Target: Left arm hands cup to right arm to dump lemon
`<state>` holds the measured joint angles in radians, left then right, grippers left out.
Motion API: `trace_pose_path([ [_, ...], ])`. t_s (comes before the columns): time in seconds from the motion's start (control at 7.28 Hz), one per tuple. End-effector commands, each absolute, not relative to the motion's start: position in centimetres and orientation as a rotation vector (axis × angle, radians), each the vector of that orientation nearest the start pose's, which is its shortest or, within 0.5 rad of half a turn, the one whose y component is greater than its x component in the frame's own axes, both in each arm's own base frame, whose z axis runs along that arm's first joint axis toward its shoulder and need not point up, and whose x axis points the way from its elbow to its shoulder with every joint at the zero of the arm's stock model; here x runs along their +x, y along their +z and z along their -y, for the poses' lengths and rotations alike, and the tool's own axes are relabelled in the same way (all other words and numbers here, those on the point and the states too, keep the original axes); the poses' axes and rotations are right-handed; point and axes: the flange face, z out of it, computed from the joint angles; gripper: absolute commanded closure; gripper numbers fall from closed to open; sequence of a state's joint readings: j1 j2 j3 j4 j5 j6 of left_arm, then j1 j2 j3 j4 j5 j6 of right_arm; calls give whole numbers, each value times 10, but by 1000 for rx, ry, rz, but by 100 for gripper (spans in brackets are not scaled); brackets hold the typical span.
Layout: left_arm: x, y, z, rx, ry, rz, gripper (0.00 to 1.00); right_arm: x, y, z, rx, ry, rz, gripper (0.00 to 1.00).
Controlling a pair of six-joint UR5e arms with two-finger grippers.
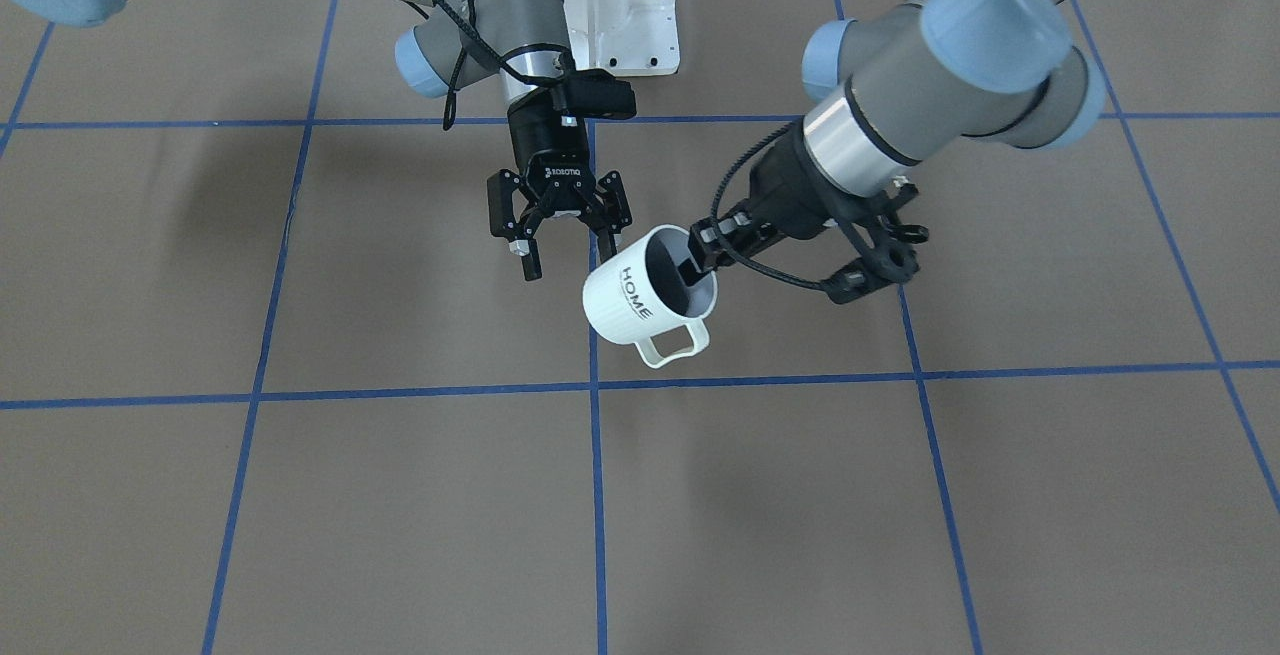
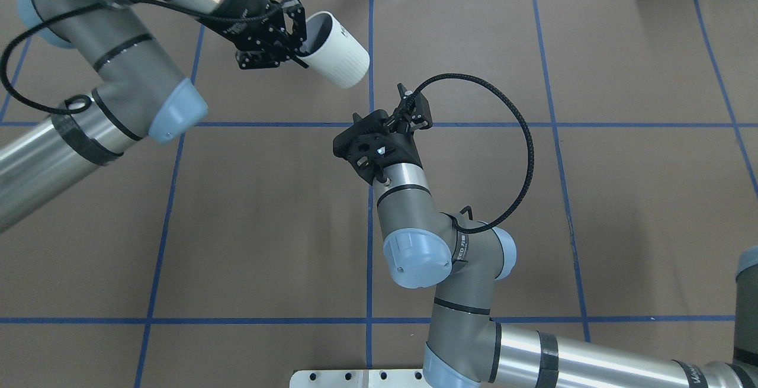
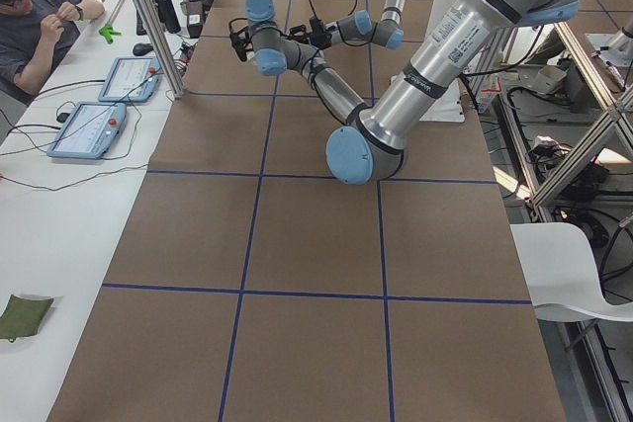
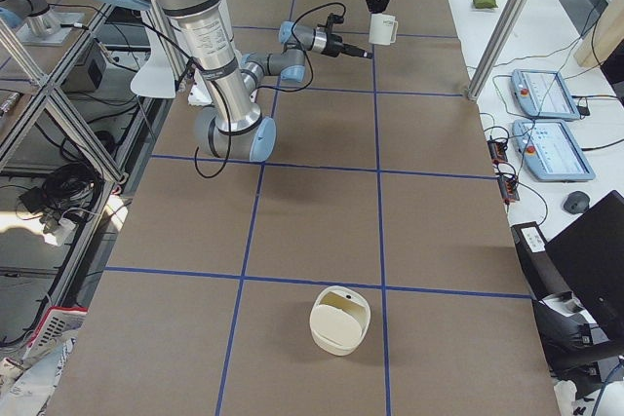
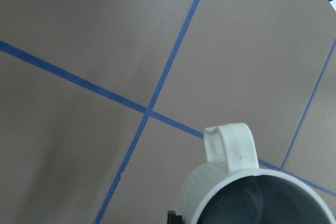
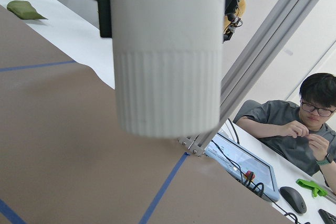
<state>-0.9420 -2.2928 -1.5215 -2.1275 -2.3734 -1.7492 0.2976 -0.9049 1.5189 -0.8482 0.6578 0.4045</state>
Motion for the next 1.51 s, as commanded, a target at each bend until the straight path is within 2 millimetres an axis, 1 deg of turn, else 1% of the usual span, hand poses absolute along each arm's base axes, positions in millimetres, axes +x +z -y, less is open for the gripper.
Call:
trace_pose_path([
  [0.0, 316, 194, 629, -207, -518, -1298, 100, -554, 175, 415, 1357, -110, 473, 0],
  [0.14, 283, 222, 651, -142, -585, -1267, 100, -536, 176, 443, 1300, -69, 577, 0],
  [0.27, 256, 250, 665, -78, -566, -1219, 100, -511, 185, 475, 1249, -66, 630, 0],
  [0.41, 234, 272, 674, -12, -533, -1162, 100, -471, 201, 518, 1172, -77, 700, 0],
  [0.55, 227, 302, 675, 12, -493, -1091, 100, -438, 214, 546, 1096, -122, 762, 0],
  [0.69, 224, 329, 673, 41, -473, -1017, 100, -411, 245, 562, 1016, -158, 790, 0],
  [0.82, 217, 362, 663, 57, -426, -946, 100, -364, 265, 585, 927, -192, 850, 0],
  [0.96, 199, 397, 648, 62, -330, -876, 100, -317, 287, 602, 823, -227, 917, 0],
  [1.1, 174, 416, 637, 61, -244, -813, 100, -280, 312, 606, 730, -249, 973, 0],
  [1.24, 154, 432, 613, 53, -170, -715, 100, -238, 339, 609, 612, -248, 1022, 0],
  [1.37, 141, 449, 585, 37, -102, -645, 100, -193, 345, 614, 522, -218, 1059, 0],
])
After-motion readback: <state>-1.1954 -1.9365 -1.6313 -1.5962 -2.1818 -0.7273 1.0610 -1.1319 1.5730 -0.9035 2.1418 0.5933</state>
